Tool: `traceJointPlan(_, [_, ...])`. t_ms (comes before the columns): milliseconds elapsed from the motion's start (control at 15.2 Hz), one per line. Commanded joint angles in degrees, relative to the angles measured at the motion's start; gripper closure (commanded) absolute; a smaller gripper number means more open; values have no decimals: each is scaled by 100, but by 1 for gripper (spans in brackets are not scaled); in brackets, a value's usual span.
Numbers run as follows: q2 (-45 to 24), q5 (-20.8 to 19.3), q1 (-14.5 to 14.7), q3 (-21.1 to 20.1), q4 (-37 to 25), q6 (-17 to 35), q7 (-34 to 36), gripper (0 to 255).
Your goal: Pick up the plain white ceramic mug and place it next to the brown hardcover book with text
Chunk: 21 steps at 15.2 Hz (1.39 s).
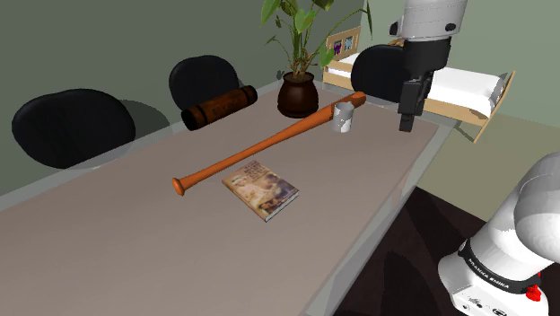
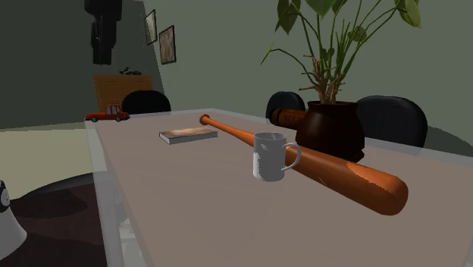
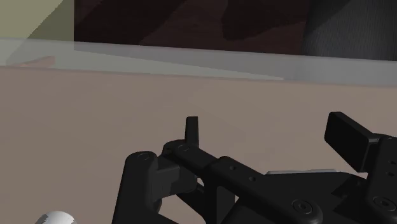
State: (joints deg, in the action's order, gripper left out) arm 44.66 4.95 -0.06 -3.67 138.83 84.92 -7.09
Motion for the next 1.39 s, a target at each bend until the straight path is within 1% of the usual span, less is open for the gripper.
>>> traceJointPlan(0, [0, 0, 0, 0, 0, 0, 0, 0])
traceJointPlan(330, [-749, -441, -120, 361, -69, 671, -674, 0])
traceJointPlan(660, [-1630, -782, -223, 682, -337, 1311, -1286, 0])
traceJointPlan(990, [-2601, -1009, -305, 953, -799, 1870, -1857, 0])
traceJointPlan(1320, [-3625, -1117, -378, 1165, -1447, 2310, -2403, 0])
